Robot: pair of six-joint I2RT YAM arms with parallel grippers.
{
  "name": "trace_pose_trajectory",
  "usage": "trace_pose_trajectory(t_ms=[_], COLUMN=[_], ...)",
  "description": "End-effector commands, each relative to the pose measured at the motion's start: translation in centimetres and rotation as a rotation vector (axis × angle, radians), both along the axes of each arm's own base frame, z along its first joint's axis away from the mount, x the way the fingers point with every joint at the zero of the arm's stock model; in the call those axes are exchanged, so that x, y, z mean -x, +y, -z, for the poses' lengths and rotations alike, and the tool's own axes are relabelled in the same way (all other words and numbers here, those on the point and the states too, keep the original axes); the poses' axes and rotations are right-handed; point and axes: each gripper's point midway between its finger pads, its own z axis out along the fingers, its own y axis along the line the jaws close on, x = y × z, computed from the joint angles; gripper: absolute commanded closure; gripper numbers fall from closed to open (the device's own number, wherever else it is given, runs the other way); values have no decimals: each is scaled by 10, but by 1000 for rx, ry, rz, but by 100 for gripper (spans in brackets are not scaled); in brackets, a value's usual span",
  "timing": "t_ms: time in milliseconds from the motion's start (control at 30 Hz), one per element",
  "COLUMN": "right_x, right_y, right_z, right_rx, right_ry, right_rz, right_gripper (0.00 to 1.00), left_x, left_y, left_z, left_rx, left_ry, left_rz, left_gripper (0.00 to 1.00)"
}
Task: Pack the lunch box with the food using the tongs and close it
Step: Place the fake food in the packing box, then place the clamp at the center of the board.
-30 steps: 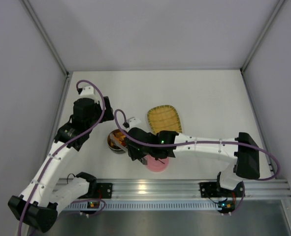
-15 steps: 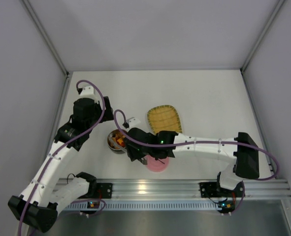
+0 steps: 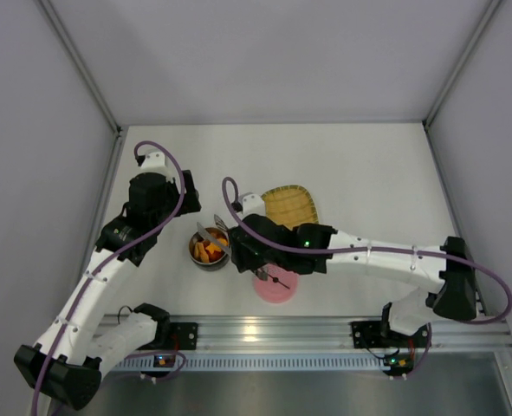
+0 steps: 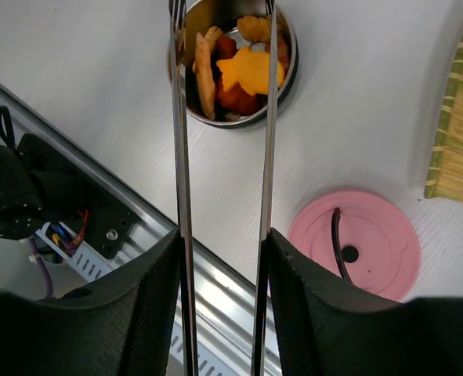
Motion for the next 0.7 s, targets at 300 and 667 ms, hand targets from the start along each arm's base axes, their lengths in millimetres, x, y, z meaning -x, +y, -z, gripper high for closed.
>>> trace_pose_trajectory(t_ms=[300, 667], right_x=[-102, -203], right_y=[-142, -299], right_z=[-22, 0], right_rx=[-11, 42], right_ry=[-79, -54], right_rz=[392, 833], right_gripper=[53, 52], left_x=[-2, -2], left_y=[0, -4], left_z=[-2, -4], left_rx=[10, 21], left_ry=[-11, -15], left_rz=[-1, 17], left_gripper=[2, 2])
